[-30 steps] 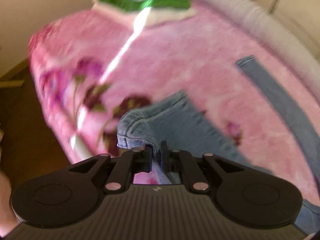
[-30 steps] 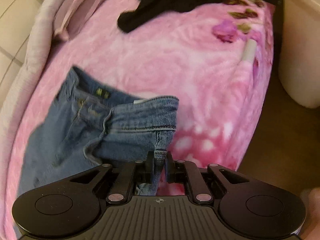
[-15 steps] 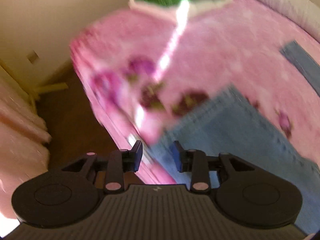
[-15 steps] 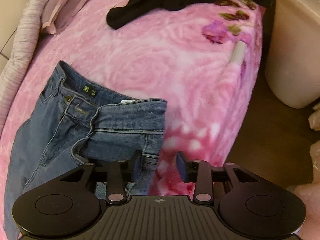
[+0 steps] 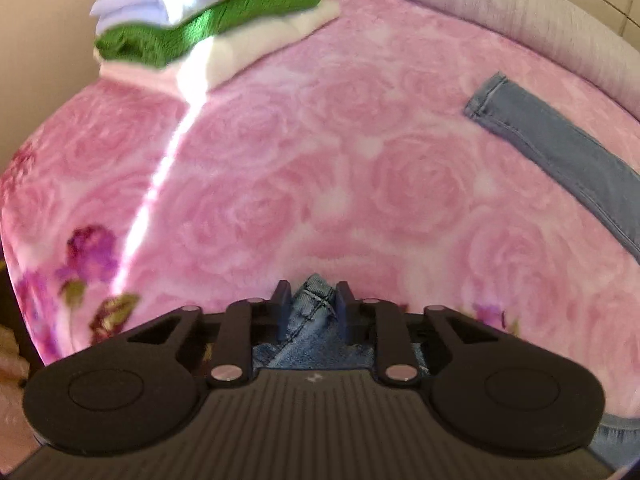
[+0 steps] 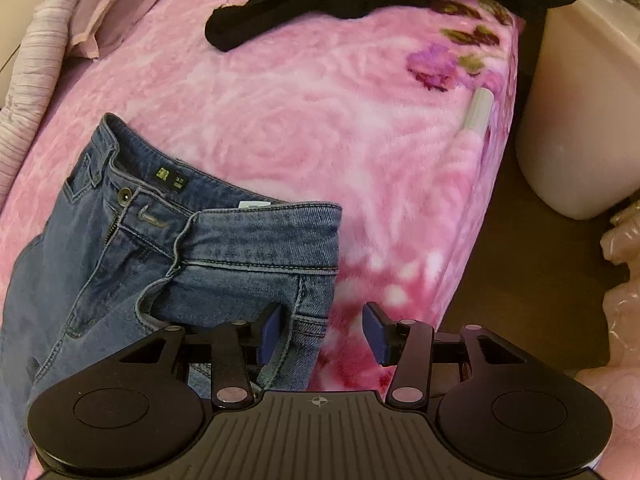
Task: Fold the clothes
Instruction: 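Pull the jeans straight with both grippers and lay them flat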
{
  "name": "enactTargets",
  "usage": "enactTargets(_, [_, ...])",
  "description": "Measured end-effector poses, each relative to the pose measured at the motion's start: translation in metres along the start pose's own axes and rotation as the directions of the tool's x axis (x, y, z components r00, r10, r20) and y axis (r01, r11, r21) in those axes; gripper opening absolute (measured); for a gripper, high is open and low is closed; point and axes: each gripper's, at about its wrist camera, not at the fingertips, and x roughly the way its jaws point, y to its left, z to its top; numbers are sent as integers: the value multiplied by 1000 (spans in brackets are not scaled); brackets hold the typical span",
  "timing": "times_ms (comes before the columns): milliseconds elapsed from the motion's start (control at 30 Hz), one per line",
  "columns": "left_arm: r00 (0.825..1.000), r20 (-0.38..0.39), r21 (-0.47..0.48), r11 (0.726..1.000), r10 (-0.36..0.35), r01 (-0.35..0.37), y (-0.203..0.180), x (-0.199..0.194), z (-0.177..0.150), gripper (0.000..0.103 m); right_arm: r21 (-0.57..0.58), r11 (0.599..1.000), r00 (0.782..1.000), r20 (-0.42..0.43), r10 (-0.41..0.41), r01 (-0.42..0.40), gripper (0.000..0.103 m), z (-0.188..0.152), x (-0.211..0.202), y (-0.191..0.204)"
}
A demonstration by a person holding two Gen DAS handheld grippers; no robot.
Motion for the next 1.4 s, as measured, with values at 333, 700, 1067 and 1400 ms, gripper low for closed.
enactTargets(333, [983, 59, 69, 982, 171, -175, -21, 16, -2, 25, -136, 989, 998, 19, -58, 60, 55, -6, 6, 16])
enactTargets(700, [992, 17, 23, 992, 125, -125, -65, -69, -52, 25, -550, 818, 963, 269, -19, 170, 59, -27, -50, 56])
enactTargets(1067, [984, -166, 33, 997, 68, -63, -105, -128, -101, 29, -509, 860, 999, -28, 32, -42, 60, -6, 1, 7])
enactTargets(1400, [939, -313, 7, 988, -144, 154, -188, -327, -199, 29, -728, 631, 962, -239, 134, -269, 60, -23, -109, 0])
